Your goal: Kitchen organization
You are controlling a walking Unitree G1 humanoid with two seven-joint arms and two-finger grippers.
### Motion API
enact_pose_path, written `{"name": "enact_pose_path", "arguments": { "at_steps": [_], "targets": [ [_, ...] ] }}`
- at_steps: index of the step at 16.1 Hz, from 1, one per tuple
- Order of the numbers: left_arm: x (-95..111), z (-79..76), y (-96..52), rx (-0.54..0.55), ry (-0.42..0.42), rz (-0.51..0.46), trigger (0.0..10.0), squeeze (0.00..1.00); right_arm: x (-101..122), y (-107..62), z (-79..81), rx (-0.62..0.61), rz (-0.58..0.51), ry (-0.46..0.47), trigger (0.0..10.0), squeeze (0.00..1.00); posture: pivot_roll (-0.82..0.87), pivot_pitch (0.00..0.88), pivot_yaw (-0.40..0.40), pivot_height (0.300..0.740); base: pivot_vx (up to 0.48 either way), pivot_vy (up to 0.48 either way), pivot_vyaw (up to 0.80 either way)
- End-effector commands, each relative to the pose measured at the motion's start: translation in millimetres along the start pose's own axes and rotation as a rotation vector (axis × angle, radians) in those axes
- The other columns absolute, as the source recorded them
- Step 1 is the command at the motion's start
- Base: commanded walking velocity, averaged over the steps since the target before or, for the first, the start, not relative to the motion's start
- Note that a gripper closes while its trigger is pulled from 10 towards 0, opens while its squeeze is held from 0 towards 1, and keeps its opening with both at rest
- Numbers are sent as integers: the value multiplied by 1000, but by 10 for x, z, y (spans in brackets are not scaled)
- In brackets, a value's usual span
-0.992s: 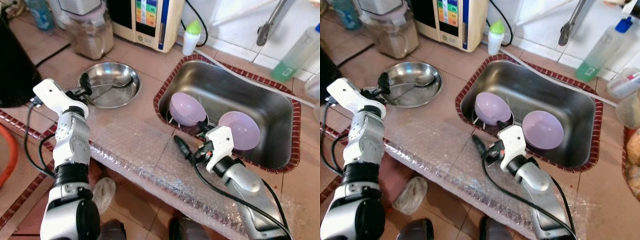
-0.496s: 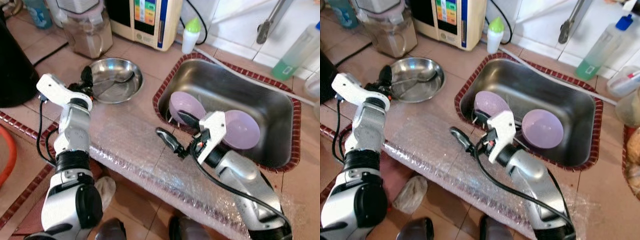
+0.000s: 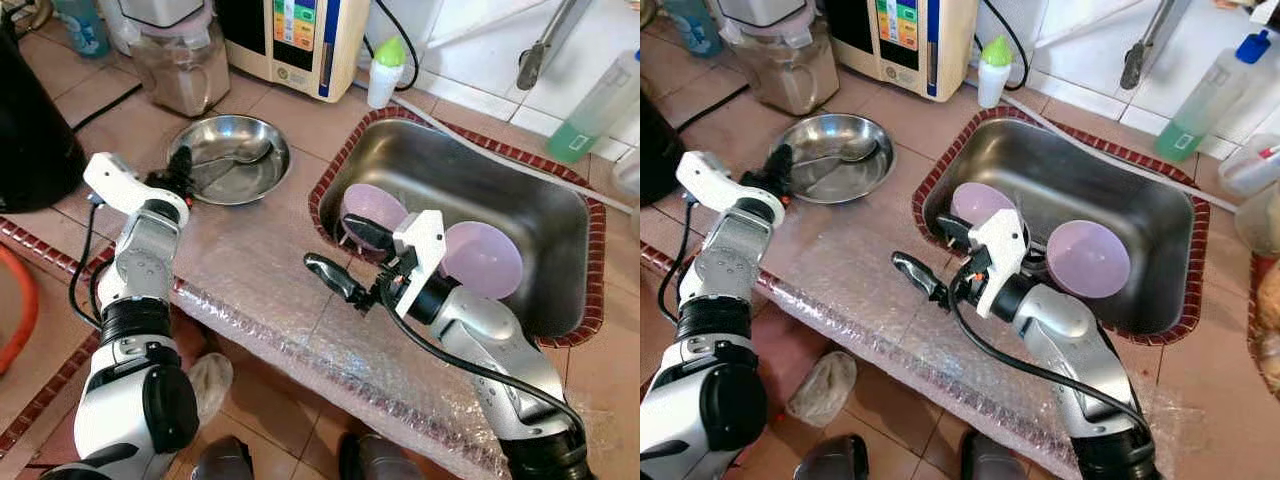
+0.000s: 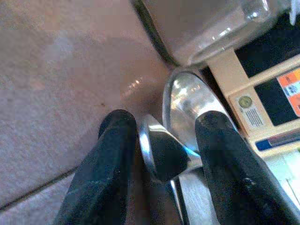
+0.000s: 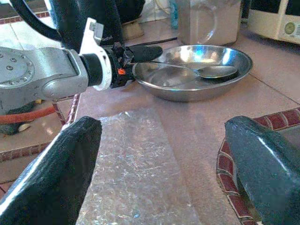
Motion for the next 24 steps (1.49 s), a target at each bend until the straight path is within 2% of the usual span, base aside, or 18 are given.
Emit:
{"name": "enact_pose_path", "arguments": {
  "at_steps": [1,6,8,14,15,16,17,20,24],
  "targets": [
    [-247,9,-36,-11,14,120,0,0,-24,18,10,14,18,-4,10000,0,-49,150,-40,740,0,0,0],
    [-361,-29,-75,-55,38,203,0,0,-59,61,-6,16,26,-14,10000,0,-36,140,-29,740,0,0,0],
    [-430,-98,-91,-89,40,240,0,0,-76,77,-10,14,26,-19,10000,0,-32,137,-27,740,0,0,0],
    [-569,-190,-130,-107,69,279,0,0,-95,118,-29,14,23,-27,10000,0,-24,121,-22,740,0,0,0],
    [-563,-183,-128,-100,76,271,0,0,-93,122,-30,14,21,-28,10000,0,-24,121,-22,740,0,0,0],
    [-506,-181,-120,-88,95,222,0,0,-82,135,-34,13,12,-31,10000,0,-21,115,-20,740,0,0,0],
    [-366,-220,-121,-111,123,128,0,0,-75,163,-56,6,1,-37,10000,0,-10,99,-14,740,0,0,0],
    [-260,-257,-143,-141,161,66,0,0,-74,191,-77,-1,-8,-41,10000,0,1,81,-7,740,0,0,0],
    [-96,-339,-169,-181,158,-16,0,0,-73,250,-117,-15,-31,-47,10000,0,25,46,12,740,0,0,0]
  ]
}}
Point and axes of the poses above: a point about 5 cm out from each wrist's last joint towards the gripper, its own y axis pointing out of the wrist towards the gripper, its own x axis along the axis of the wrist's last joint, z = x × y, the point moved 1 cm from there along y, pointing out of the wrist towards the gripper, and after that the axes turned 15 degrees about y, right-handed, at the moved point
